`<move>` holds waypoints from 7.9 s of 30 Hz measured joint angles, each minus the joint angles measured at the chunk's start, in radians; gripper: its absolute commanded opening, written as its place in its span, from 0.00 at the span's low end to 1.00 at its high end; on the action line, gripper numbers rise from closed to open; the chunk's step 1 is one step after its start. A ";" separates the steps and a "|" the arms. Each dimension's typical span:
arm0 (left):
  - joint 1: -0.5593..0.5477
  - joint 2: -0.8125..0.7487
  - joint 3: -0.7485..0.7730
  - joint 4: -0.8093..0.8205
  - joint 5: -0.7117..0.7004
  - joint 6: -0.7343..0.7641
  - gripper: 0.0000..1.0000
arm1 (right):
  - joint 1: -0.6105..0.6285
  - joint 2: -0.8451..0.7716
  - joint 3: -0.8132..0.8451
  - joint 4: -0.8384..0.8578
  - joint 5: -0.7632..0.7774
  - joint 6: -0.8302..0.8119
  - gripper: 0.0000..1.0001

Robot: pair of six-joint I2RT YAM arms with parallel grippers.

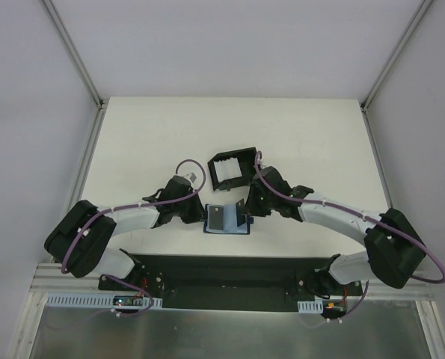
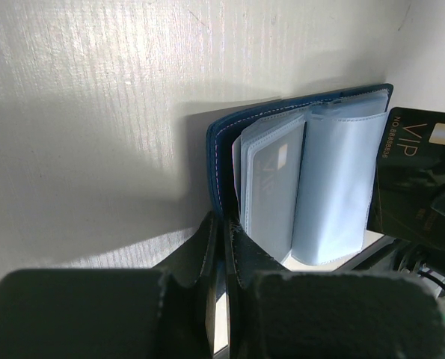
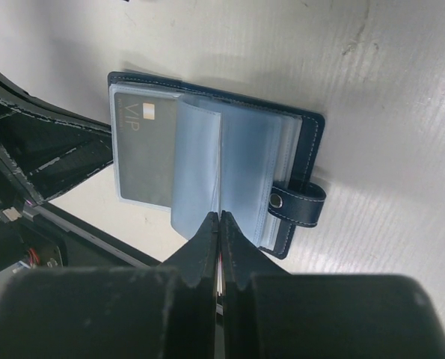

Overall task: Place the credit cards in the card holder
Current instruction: Turn over the card holder at the center of the board, then insert the credit card into the card holder.

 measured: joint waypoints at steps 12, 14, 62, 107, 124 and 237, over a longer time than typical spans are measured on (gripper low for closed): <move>0.000 0.000 0.000 0.000 0.000 0.000 0.00 | 0.048 0.071 0.084 0.053 -0.038 0.015 0.00; 0.000 0.000 0.000 0.000 0.000 0.000 0.00 | 0.049 0.075 0.084 0.048 -0.035 0.015 0.00; 0.002 0.045 0.005 0.038 0.014 -0.018 0.00 | 0.000 0.147 -0.166 0.483 -0.138 0.155 0.01; 0.001 0.101 0.049 0.043 0.029 -0.020 0.00 | -0.079 0.117 -0.306 0.669 -0.214 0.161 0.00; 0.001 0.104 0.052 0.044 0.030 -0.020 0.00 | -0.113 0.170 -0.382 0.843 -0.245 0.254 0.00; 0.000 0.107 0.058 0.045 0.030 -0.014 0.00 | 0.011 0.268 -0.024 0.345 -0.169 0.087 0.39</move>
